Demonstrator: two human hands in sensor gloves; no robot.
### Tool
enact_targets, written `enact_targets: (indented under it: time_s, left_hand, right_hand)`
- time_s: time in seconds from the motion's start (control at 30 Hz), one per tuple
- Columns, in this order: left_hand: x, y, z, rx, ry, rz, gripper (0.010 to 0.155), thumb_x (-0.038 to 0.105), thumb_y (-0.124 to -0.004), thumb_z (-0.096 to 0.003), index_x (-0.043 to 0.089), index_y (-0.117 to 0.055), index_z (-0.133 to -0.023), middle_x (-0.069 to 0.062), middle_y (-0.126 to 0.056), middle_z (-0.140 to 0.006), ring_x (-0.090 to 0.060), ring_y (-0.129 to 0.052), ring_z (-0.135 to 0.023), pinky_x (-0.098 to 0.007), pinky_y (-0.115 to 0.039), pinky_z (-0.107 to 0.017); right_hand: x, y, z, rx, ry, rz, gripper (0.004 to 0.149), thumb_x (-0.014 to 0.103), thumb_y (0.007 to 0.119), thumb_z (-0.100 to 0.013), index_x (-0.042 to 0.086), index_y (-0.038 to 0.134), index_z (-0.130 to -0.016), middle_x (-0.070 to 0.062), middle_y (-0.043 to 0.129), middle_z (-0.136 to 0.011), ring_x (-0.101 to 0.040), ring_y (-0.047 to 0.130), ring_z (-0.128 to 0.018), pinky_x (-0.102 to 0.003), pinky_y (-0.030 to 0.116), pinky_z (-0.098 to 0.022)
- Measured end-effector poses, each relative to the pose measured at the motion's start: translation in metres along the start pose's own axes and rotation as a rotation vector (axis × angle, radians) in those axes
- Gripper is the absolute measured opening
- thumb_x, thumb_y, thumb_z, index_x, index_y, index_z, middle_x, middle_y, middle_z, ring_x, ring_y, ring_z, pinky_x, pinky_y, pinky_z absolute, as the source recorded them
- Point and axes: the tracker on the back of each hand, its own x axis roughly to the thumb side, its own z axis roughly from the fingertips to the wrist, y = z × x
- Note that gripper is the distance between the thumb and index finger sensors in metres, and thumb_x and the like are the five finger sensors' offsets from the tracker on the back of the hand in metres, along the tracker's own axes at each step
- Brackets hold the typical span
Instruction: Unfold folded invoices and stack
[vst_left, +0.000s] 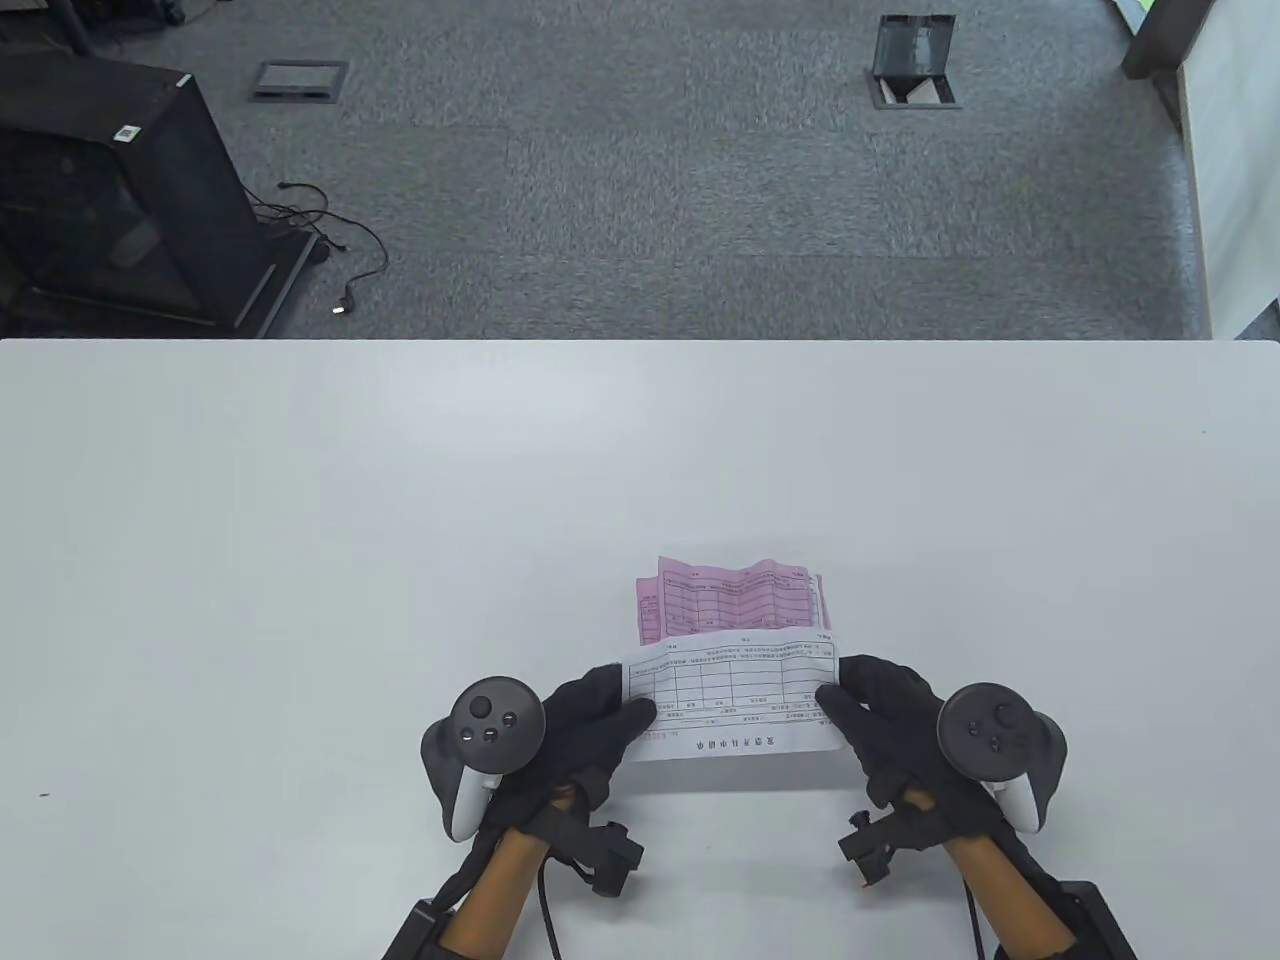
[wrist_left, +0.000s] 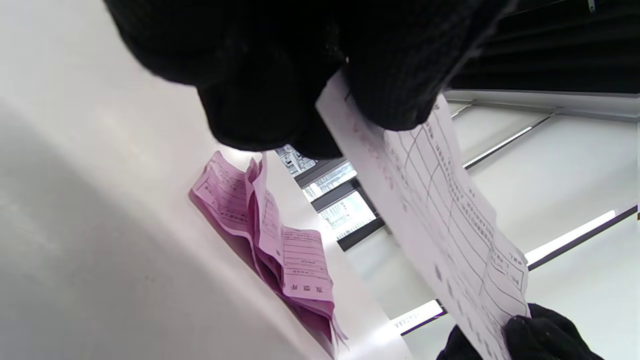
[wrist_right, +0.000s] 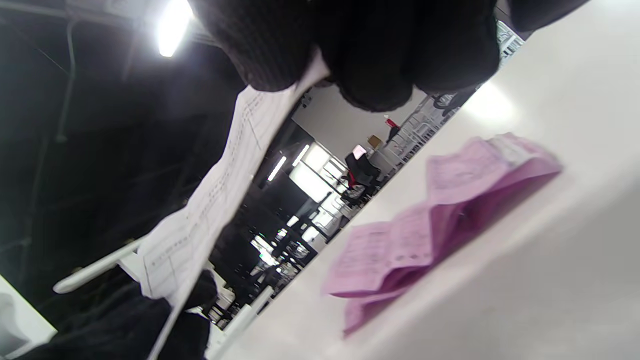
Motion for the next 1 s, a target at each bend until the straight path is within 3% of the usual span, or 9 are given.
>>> enact_targets:
  time_s: [0.17, 0.47, 0.73, 1.0]
  left_hand:
    - [0.018, 0.000, -0.011, 0.042, 0.072, -0.222, 0.057, 0.035, -0.093, -0.0463, 0.019, -0.077, -0.099, -0.005, -0.102, -0.069, -0.025, -0.098, -0.055, -0.032, -0.085, -0.037]
    - [0.054, -0.002, -0.068, 0.092, 0.134, -0.453, 0.068, 0.040, -0.094, -0.0442, 0.020, -0.070, -0.104, -0.002, -0.102, -0.066, -0.019, -0.098, -0.046, -0.027, -0.084, -0.030]
    - [0.035, -0.023, -0.107, 0.047, 0.244, -0.502, 0.072, 0.041, -0.096, -0.0430, 0.020, -0.067, -0.106, -0.002, -0.102, -0.065, -0.019, -0.097, -0.044, -0.027, -0.084, -0.030]
    - [0.014, -0.038, -0.122, -0.016, 0.323, -0.547, 0.077, 0.041, -0.096, -0.0423, 0.018, -0.064, -0.108, -0.002, -0.102, -0.065, -0.019, -0.097, -0.045, -0.028, -0.084, -0.031]
  right_hand:
    - [0.005, -0.002, -0.014, 0.050, 0.054, 0.125, 0.034, 0.039, 0.074, -0.051, 0.021, 0.076, -0.080, -0.008, 0.085, -0.077, -0.036, 0.081, -0.074, -0.066, 0.054, -0.066]
    - [0.019, 0.002, -0.072, 0.045, 0.159, 0.416, 0.033, 0.042, 0.074, -0.051, 0.024, 0.078, -0.079, -0.010, 0.082, -0.086, -0.041, 0.073, -0.084, -0.069, 0.049, -0.067]
    - [0.004, 0.037, -0.110, 0.080, 0.272, 0.664, 0.033, 0.043, 0.074, -0.051, 0.025, 0.077, -0.079, -0.013, 0.078, -0.094, -0.046, 0.068, -0.091, -0.070, 0.046, -0.067]
    - [-0.012, 0.060, -0.118, 0.142, 0.305, 0.765, 0.033, 0.043, 0.075, -0.051, 0.025, 0.079, -0.078, -0.014, 0.076, -0.094, -0.046, 0.067, -0.091, -0.070, 0.046, -0.067]
